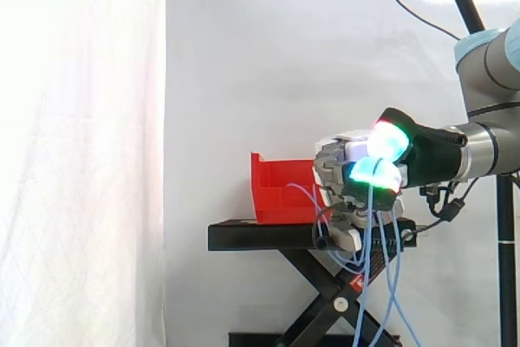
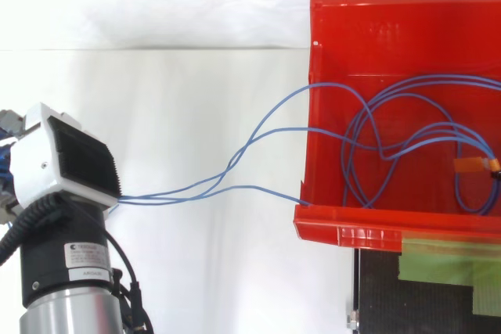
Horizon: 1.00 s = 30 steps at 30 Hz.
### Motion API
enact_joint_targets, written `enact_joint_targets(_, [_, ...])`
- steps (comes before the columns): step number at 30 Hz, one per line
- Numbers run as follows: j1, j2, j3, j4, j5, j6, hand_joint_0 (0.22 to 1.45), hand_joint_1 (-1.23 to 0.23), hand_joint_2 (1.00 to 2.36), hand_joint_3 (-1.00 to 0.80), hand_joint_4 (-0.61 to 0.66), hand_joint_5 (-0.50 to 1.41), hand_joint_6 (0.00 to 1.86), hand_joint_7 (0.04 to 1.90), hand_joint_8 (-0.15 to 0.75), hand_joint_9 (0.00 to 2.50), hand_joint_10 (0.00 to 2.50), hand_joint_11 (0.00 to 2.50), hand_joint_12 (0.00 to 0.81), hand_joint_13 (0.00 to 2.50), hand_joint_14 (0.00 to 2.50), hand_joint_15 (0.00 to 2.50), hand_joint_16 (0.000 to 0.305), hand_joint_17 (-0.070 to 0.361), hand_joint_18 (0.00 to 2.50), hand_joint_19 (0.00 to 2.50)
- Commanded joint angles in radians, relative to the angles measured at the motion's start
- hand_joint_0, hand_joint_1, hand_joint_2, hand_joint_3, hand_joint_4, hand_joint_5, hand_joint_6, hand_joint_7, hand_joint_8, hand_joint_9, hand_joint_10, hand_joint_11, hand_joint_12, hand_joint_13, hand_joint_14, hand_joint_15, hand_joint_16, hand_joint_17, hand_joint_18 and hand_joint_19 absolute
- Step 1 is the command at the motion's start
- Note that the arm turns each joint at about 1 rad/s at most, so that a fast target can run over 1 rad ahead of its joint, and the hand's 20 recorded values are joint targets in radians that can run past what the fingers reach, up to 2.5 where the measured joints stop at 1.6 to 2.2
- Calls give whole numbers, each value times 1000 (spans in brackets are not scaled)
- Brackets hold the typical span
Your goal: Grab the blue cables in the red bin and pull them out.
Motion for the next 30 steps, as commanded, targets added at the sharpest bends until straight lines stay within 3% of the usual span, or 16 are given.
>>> enact_joint_targets(1, [0,0,-1,0,0,0,971,-865,1000,-1000,7,800,906,617,165,1332,9,1842,288,1275,21,1472,42,94,858,683])
enact_joint_targets(17, [0,0,-1,0,0,0,968,-859,1000,-1000,-13,787,918,610,175,1264,15,1557,282,1167,26,1211,41,92,837,695])
enact_joint_targets(30, [0,1,1,0,0,0,967,-856,1000,-1000,-20,776,923,604,183,1254,18,1548,281,1148,29,1123,41,92,839,693])
